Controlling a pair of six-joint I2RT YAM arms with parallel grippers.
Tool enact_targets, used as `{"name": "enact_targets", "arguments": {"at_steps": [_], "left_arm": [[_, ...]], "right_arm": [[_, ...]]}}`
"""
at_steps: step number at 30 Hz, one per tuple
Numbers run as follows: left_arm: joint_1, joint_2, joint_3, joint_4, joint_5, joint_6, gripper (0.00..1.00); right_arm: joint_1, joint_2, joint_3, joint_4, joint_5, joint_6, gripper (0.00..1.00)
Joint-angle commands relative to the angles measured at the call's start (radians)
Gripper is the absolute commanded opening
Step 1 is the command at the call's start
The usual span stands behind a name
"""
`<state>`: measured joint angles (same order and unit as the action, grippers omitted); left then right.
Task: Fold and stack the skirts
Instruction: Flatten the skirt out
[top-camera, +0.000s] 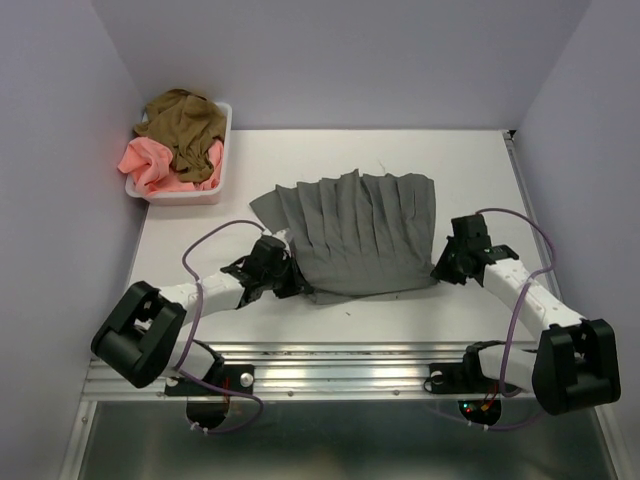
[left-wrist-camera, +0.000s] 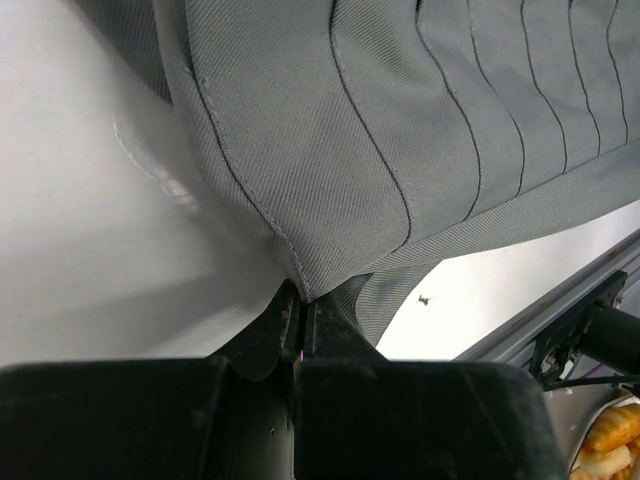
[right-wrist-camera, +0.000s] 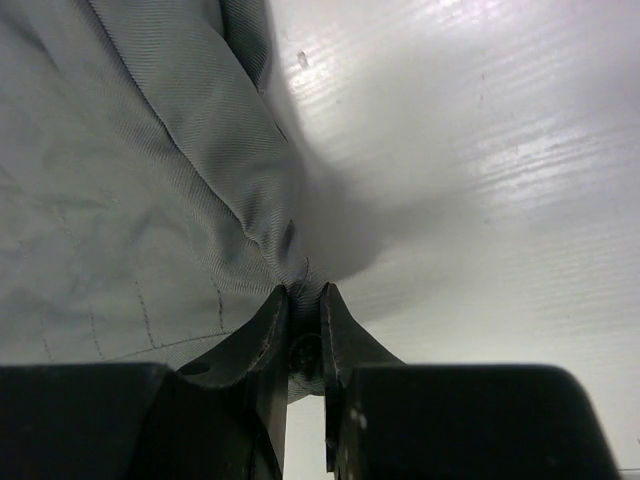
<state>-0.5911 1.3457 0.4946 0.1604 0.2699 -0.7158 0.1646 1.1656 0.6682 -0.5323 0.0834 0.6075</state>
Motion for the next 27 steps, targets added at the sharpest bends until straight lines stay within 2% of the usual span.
{"name": "enact_targets", "arguments": {"at_steps": [1,4,6,7,8,10,11,12,13,14,15,16,19,20,22,27], "left_arm": [[-0.004,0.009,-0.031,-0.094,-0.060,-0.001,0.00],[-0.018,0.001,-0.037,-0.119,-0.060,-0.001,0.00],[-0.022,-0.013,-0.041,-0.148,-0.064,0.003,0.12],[-0.024,-0.017,-0.037,-0.157,-0.064,0.007,0.19],[-0.026,-0.029,-0.030,-0.198,-0.066,0.012,0.34],[-0.030,-0.049,-0.019,-0.237,-0.067,0.016,0.48],[-0.035,-0.063,-0.007,-0.258,-0.067,0.019,0.61],[-0.038,-0.095,-0.001,-0.295,-0.066,0.027,0.72],[-0.042,-0.114,0.012,-0.311,-0.070,0.029,0.90],[-0.047,-0.153,0.021,-0.318,-0.063,0.029,0.99],[-0.050,-0.172,0.031,-0.337,-0.060,0.029,0.99],[-0.052,-0.189,0.050,-0.352,-0.090,0.029,0.99],[-0.050,-0.241,0.159,-0.410,-0.193,0.047,0.99],[-0.050,-0.246,0.224,-0.412,-0.281,0.055,0.99],[-0.038,-0.224,0.278,-0.368,-0.343,0.090,0.99],[0.026,0.010,0.490,-0.294,-0.328,0.199,0.99]], "right_arm": [[-0.025,-0.012,-0.013,-0.058,0.081,0.009,0.08],[-0.025,-0.014,-0.024,-0.081,0.090,0.024,0.10],[-0.025,-0.017,-0.022,-0.101,0.090,0.052,0.24],[-0.025,-0.017,-0.019,-0.112,0.088,0.060,0.34],[-0.025,-0.020,-0.013,-0.138,0.090,0.066,0.55],[-0.025,-0.026,0.010,-0.170,0.095,0.064,0.62],[-0.025,-0.033,0.042,-0.196,0.098,0.060,0.64],[-0.025,-0.058,0.059,-0.199,0.101,0.043,0.70],[-0.025,-0.076,0.077,-0.192,0.096,0.028,0.73],[-0.025,-0.095,0.105,-0.178,0.090,0.002,0.79],[-0.025,-0.139,0.116,-0.155,0.076,-0.015,0.94],[-0.025,-0.161,0.120,-0.125,0.072,-0.023,1.00],[-0.025,-0.198,0.136,0.029,0.027,-0.052,1.00],[-0.025,-0.187,0.146,0.090,0.013,-0.061,1.00],[-0.025,-0.118,0.194,0.138,-0.045,-0.086,1.00],[-0.025,0.096,0.326,0.222,-0.120,-0.152,1.00]]}}
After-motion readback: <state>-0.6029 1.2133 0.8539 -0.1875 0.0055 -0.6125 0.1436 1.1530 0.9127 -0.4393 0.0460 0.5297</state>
